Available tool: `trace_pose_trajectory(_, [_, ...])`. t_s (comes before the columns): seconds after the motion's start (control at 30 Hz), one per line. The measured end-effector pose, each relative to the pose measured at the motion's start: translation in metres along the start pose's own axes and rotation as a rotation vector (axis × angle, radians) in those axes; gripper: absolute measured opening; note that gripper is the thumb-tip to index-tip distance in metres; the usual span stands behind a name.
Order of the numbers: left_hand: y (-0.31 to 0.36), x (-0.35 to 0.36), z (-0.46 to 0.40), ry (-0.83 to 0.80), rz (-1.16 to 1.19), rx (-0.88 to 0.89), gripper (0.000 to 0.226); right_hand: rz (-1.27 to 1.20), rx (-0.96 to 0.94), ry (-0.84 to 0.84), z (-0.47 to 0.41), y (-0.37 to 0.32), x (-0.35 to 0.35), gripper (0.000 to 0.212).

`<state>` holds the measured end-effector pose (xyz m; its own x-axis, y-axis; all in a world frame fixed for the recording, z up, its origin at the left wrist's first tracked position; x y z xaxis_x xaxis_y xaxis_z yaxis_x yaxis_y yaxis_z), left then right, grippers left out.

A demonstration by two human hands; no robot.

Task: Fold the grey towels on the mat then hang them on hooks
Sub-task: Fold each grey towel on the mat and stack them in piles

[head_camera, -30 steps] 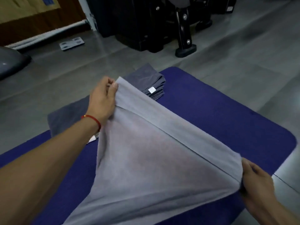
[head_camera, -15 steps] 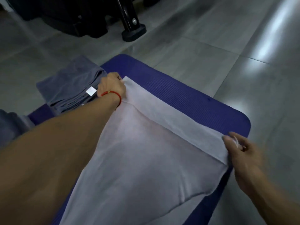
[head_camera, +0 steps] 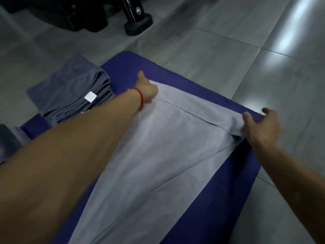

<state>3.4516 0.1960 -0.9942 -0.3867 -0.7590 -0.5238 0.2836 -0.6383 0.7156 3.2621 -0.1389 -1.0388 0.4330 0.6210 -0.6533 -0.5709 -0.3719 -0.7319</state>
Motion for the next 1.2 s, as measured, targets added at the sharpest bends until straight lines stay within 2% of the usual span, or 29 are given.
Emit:
trace_pose_trajectory(0.07, [-0.039,0.034,0.047,-0.154,-0.137,0.039,0.071,0.225,-0.216,-0.121,0.045,-0.008,0.018,0.049])
trace_pose_trajectory(0.13, [-0.091,0.047,0.109,-0.124,-0.286,0.185,0.055,0.329,-0.472,-0.308,0.104,-0.011,0.039,0.041])
trace_pose_trajectory(0.2, [-0.153,0.047,0.179,-0.059,-0.348,0.22,0.053,0.439,-0.734,-0.442,0.163,-0.014,0.057,0.042])
trace_pose_trajectory(0.3, [-0.245,0.033,0.283,0.032,-0.459,0.102,0.055,0.577,-1.107,-0.743,0.241,-0.014,0.089,0.055])
trace_pose_trajectory(0.4, [-0.315,0.014,0.368,0.081,-0.654,-0.138,0.068,0.753,-1.368,-1.007,0.312,-0.007,0.118,0.078])
trace_pose_trajectory(0.5, [-0.358,-0.003,0.426,0.142,-0.711,-0.227,0.075,0.913,-1.435,-0.994,0.342,-0.008,0.134,0.087])
trace_pose_trajectory(0.6, [-0.366,-0.011,0.47,0.257,-0.738,-0.138,0.062,1.016,-1.5,-1.007,0.352,-0.028,0.139,0.075])
trace_pose_trajectory(0.67, [-0.354,-0.005,0.493,0.357,-0.749,-0.09,0.041,1.152,-1.49,-1.14,0.357,-0.04,0.141,0.052])
trace_pose_trajectory(0.73, [-0.349,0.014,0.516,0.43,-0.744,-0.098,0.028,1.363,-1.36,-1.365,0.367,-0.044,0.142,0.036])
trace_pose_trajectory(0.8, [-0.353,0.038,0.541,0.49,-0.722,-0.128,0.028,1.614,-1.179,-1.588,0.384,-0.046,0.142,0.038])
trace_pose_trajectory(0.87, [-0.36,0.071,0.564,0.497,-0.719,-0.144,0.027,1.794,-1.085,-1.657,0.402,-0.05,0.15,0.04])
trace_pose_trajectory(0.9, [-0.364,0.087,0.575,0.482,-0.705,-0.166,0.033,1.756,-1.131,-1.622,0.415,-0.056,0.159,0.035])
trace_pose_trajectory(1.0, [-0.387,0.122,0.602,0.489,-0.553,-0.288,0.047,1.136,-1.392,-1.461,0.464,-0.082,0.191,0.022])
trace_pose_trajectory(1.07, [-0.398,0.129,0.619,0.505,-0.417,-0.387,0.044,0.856,-1.59,-1.402,0.5,-0.088,0.201,0.019])
trace_pose_trajectory(1.13, [-0.402,0.128,0.633,0.555,-0.326,-0.476,0.029,0.926,-1.766,-1.444,0.531,-0.073,0.211,0.044])
trace_pose_trajectory(1.2, [-0.406,0.126,0.644,0.596,-0.27,-0.555,0.018,1.085,-1.774,-1.479,0.549,-0.051,0.224,0.06])
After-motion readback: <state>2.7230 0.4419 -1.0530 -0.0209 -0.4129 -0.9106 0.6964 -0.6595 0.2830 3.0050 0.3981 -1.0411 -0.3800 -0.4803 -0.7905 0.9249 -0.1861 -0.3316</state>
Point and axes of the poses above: each hand's wrist, its own z-axis away from the middle knuckle, its own x-axis out of the palm, y = z × x, the point moved 5 cm from there along -z, towards the middle knuckle, and after that the axes turned 9 degrees about -y, right-handed, at the moved point
